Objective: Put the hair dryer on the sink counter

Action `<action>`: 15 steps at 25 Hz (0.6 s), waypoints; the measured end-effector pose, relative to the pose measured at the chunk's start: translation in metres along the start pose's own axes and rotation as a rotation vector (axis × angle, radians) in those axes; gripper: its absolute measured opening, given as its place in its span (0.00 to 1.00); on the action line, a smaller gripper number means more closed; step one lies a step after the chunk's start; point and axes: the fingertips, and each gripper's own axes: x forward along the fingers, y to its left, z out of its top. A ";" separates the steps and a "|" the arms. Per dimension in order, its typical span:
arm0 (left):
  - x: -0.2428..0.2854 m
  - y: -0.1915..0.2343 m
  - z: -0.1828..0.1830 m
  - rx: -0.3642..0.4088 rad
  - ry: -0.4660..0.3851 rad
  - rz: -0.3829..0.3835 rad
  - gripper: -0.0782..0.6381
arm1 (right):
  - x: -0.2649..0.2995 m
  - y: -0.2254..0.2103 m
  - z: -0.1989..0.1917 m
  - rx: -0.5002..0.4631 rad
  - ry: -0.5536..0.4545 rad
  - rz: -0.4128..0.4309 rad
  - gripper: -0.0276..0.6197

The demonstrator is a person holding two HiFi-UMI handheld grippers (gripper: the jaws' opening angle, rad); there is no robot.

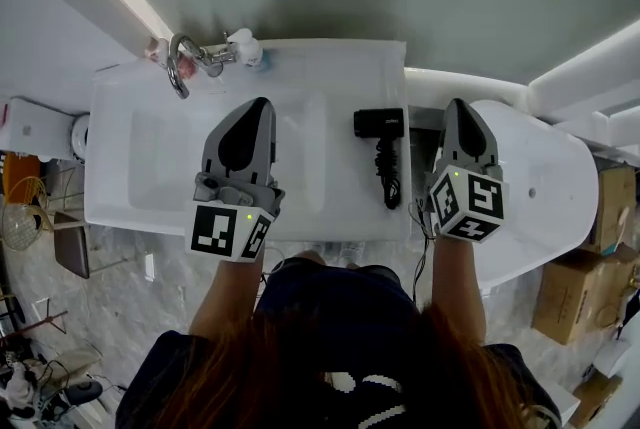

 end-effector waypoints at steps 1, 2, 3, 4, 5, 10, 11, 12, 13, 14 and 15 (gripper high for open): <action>-0.002 -0.001 0.005 0.005 -0.008 0.001 0.13 | -0.006 -0.001 0.017 0.001 -0.040 0.004 0.07; -0.004 -0.002 0.010 0.012 -0.015 0.003 0.13 | -0.011 -0.002 0.032 0.003 -0.076 0.008 0.07; -0.005 -0.003 0.016 0.019 -0.023 0.004 0.13 | -0.017 -0.003 0.045 0.006 -0.113 0.014 0.07; -0.007 -0.004 0.021 0.026 -0.032 0.006 0.13 | -0.024 -0.003 0.057 0.012 -0.150 0.021 0.07; -0.009 -0.004 0.026 0.032 -0.040 0.009 0.13 | -0.030 -0.002 0.068 0.018 -0.185 0.028 0.07; -0.017 -0.001 0.043 0.044 -0.071 0.024 0.13 | -0.051 0.007 0.096 0.029 -0.260 0.059 0.07; -0.018 -0.001 0.044 0.045 -0.073 0.025 0.13 | -0.054 0.008 0.098 0.030 -0.263 0.064 0.07; -0.020 -0.002 0.045 0.045 -0.074 0.025 0.13 | -0.057 0.010 0.099 0.031 -0.265 0.068 0.07; -0.021 -0.003 0.045 0.046 -0.076 0.024 0.13 | -0.060 0.011 0.100 0.032 -0.267 0.072 0.07; -0.023 -0.003 0.045 0.046 -0.076 0.025 0.13 | -0.062 0.012 0.100 0.031 -0.267 0.075 0.07; -0.024 -0.003 0.045 0.046 -0.077 0.025 0.13 | -0.063 0.012 0.100 0.030 -0.267 0.078 0.07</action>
